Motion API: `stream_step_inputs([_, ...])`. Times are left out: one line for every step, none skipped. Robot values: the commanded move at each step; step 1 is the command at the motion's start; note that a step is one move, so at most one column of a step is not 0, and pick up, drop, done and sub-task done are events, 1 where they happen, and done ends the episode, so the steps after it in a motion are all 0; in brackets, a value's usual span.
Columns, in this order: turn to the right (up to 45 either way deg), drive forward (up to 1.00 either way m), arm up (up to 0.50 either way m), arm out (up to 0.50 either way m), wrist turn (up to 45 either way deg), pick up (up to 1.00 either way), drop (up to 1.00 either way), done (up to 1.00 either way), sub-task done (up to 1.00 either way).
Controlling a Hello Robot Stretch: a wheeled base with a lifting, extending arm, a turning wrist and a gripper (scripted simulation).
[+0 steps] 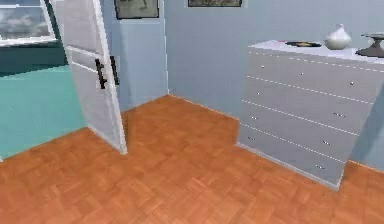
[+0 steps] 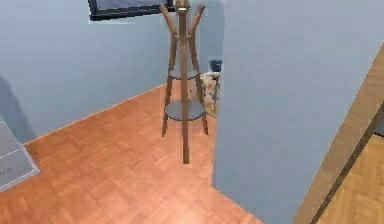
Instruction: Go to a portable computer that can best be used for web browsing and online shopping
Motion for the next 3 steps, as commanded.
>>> stream_step_inputs([-39.0, 0.00, 0.00, 0.00, 0.0, 0.00, 0.00, 0.00, 0.00])
stream_step_inputs([0.0, 1.00, 0.00, 0.00, 0.0, 0.00, 0.00, 0.00, 0.00])
stream_step_inputs([-3.0, 0.00, 0.00, 0.00, 0.0, 0.00, 0.00, 0.00, 0.00])
